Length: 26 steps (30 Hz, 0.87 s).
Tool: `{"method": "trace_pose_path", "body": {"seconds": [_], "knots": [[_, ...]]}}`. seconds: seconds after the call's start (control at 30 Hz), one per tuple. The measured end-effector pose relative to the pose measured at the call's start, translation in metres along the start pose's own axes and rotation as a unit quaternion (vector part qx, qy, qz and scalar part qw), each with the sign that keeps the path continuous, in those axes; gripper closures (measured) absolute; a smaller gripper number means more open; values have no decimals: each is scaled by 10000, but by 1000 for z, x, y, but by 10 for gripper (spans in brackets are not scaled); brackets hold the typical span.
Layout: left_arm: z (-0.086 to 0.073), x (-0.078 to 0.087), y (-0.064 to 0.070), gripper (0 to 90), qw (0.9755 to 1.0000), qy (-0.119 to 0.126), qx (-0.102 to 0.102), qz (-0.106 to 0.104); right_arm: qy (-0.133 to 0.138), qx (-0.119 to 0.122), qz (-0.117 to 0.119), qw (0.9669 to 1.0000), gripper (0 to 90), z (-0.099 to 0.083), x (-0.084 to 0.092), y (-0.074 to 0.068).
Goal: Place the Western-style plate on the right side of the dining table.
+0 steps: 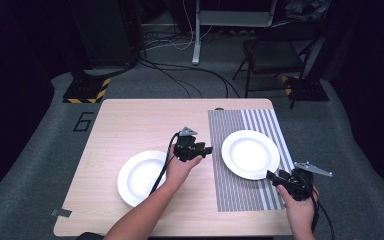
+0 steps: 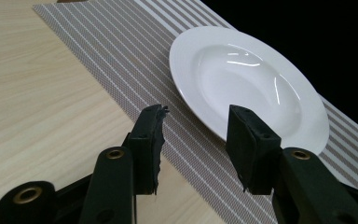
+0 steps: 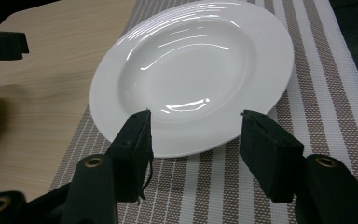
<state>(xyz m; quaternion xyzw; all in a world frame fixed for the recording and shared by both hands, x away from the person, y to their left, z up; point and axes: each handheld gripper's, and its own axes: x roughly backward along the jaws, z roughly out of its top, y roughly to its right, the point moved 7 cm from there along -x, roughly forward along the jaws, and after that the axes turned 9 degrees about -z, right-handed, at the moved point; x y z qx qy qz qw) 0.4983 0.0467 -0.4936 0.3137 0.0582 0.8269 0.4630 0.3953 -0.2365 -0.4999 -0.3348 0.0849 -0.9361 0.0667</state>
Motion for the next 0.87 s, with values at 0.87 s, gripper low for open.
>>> {"method": "trace_pose_path", "body": {"seconds": [0.87], "knots": [[-24,86,-20,483,9994,114,-48,330,-76,750,599,9954,399,-19,2,-55]]}}
